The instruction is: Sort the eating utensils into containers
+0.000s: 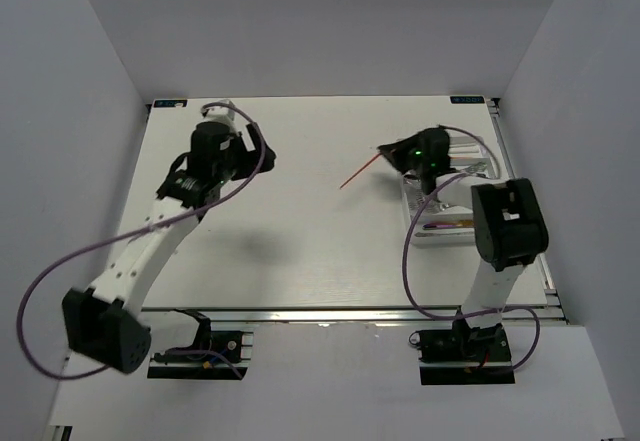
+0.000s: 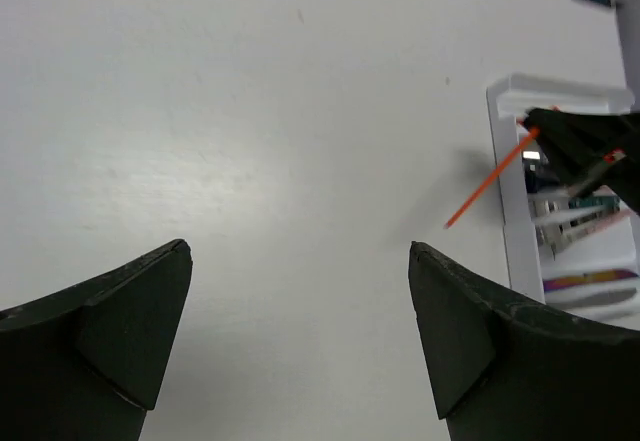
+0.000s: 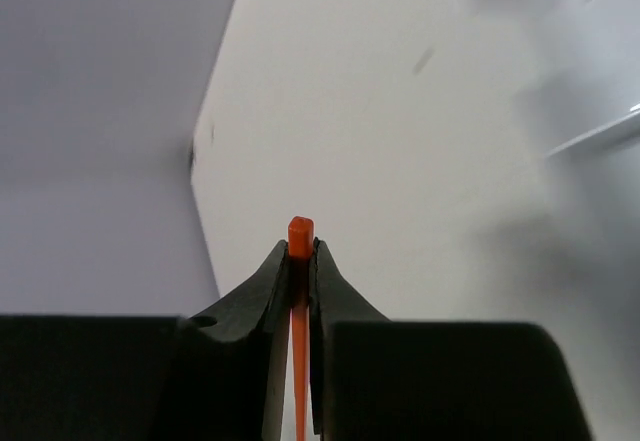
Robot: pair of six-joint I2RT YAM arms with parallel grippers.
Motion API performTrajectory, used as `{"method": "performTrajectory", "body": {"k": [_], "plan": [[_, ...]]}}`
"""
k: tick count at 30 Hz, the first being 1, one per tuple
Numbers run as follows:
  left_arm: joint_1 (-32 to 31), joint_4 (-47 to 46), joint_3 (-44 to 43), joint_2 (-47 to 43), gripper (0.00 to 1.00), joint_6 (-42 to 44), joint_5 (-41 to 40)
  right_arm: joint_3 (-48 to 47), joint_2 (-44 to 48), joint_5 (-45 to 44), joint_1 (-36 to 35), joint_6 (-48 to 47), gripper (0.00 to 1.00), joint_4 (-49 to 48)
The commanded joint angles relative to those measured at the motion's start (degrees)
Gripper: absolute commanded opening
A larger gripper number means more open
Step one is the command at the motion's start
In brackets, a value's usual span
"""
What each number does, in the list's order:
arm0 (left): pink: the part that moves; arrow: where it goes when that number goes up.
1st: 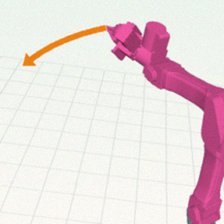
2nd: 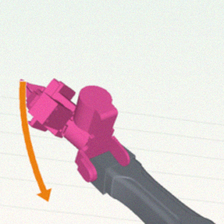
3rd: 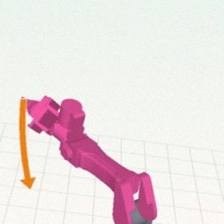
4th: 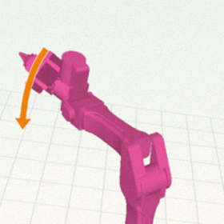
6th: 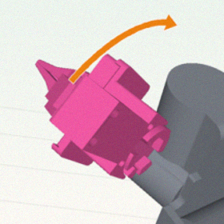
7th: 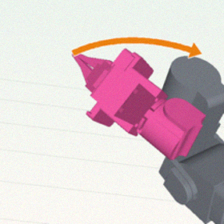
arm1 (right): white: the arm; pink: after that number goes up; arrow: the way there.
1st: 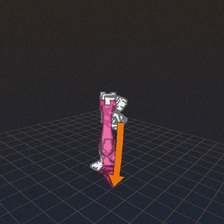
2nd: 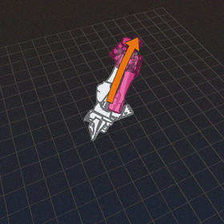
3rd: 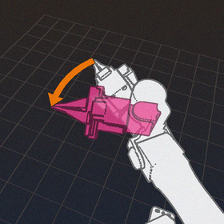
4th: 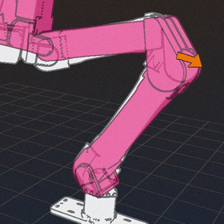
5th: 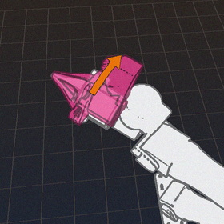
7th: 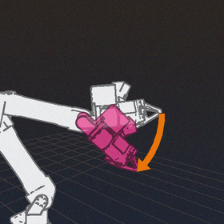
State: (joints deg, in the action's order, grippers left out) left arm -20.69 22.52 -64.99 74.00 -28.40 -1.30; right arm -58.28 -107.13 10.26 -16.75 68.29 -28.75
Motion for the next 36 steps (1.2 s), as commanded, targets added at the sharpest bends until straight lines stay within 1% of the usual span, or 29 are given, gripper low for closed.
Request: {"method": "performTrajectory", "body": {"k": [1, 2, 3, 5, 6, 7, 9, 12, 14, 17, 19, 20, 21, 22, 23, 24, 26, 28, 29, 32, 34, 36], "plan": [[0.0, 9.8, 4.6, -11.1, 0.98, 8.1, -13.8, 0.5, 4.8, -14.8, 10.0, 5.8, 0.00, 7.6], [0.0, 9.6, 6.6, -12.8, 0.98, 8.7, -14.8, 0.0, 4.4, -15.5, 11.9, 6.1, 0.00, 8.1], [0.0, 9.6, 8.4, -14.9, 0.98, 9.3, -17.4, -2.3, 3.0, -16.1, 13.6, 6.6, 0.00, 10.4], [0.0, 10.4, 12.0, -15.9, 0.98, 9.8, -20.3, -5.9, 0.9, -16.6, 18.2, 6.8, 0.00, 12.7], [0.0, 10.3, 13.2, -16.4, 0.98, 9.9, -21.8, -10.1, -1.3, -18.8, 19.0, 6.8, 0.00, 17.0], [0.0, 9.2, 14.4, -16.8, 0.98, 10.1, -22.2, -11.8, -2.2, -20.0, 20.3, 6.3, 0.00, 18.1], [0.0, 7.9, 17.7, -17.4, 0.98, 10.2, -22.0, -15.6, -4.9, -21.5, 21.4, 5.9, 0.00, 18.9], [0.0, 5.3, 21.4, -18.9, 0.98, 10.0, -20.8, -17.1, -6.4, -23.6, 23.1, 5.6, 0.00, 19.2], [0.0, 5.0, 22.0, -19.3, 0.98, 10.0, -20.4, -17.3, -6.8, -24.1, 23.9, 5.5, 0.00, 16.8], [0.0, 5.0, 21.8, -19.4, 0.98, 10.1, -20.9, -21.3, -9.1, -23.5, 24.1, 4.5, 0.00, 19.7], [0.0, 4.5, 21.7, -19.3, 0.98, 10.2, -20.6, -21.3, -9.8, -23.0, 24.1, 4.5, 0.01, 19.4], [0.0, 4.5, 21.7, -19.1, 0.98, 10.2, -20.3, -19.7, -9.7, -22.7, 24.1, 4.9, 0.02, 18.0], [0.0, 4.6, 21.7, -18.9, 0.98, 10.1, -20.2, -18.6, -9.2, -22.4, 24.2, 5.6, 0.07, 17.0], [0.0, 4.6, 21.7, -18.8, 0.98, 10.1, -20.1, -17.8, -8.9, -22.5, 24.1, 5.7, 0.16, 16.3], [0.0, 4.6, 21.7, -18.7, 0.98, 10.2, -19.9, -17.2, -8.7, -22.5, 24.1, 5.6, 0.34, 15.7], [0.0, 4.6, 21.8, -18.7, 0.98, 10.3, -19.7, -17.6, -8.7, -21.9, 24.2, 5.3, 0.39, 16.0], [0.0, 4.7, 21.9, -19.1, 0.98, 10.3, -19.5, -19.1, -8.9, -19.7, 24.1, 4.1, 0.53, 16.7], [0.0, 4.6, 21.9, -19.4, 0.98, 10.1, -19.6, -19.7, -8.3, -19.5, 24.2, 3.2, 0.57, 17.8], [0.0, 4.6, 21.8, -19.5, 0.98, 9.9, -20.0, -19.5, -7.1, -19.6, 24.1, 2.9, 0.63, 17.8], [0.0, 4.5, 21.1, -19.3, 0.98, 8.7, -21.1, -17.7, -3.2, -20.0, 24.2, 2.1, 0.66, 18.0], [0.3, 4.9, 19.9, -18.4, 0.98, 7.1, -24.2, -16.2, -0.4, -20.4, 24.3, -0.8, 0.68, 18.6], [1.1, 5.8, 17.1, -16.9, 0.98, 4.9, -28.5, -15.0, 4.5, -20.1, 24.4, -4.7, 0.70, 20.0]]}}
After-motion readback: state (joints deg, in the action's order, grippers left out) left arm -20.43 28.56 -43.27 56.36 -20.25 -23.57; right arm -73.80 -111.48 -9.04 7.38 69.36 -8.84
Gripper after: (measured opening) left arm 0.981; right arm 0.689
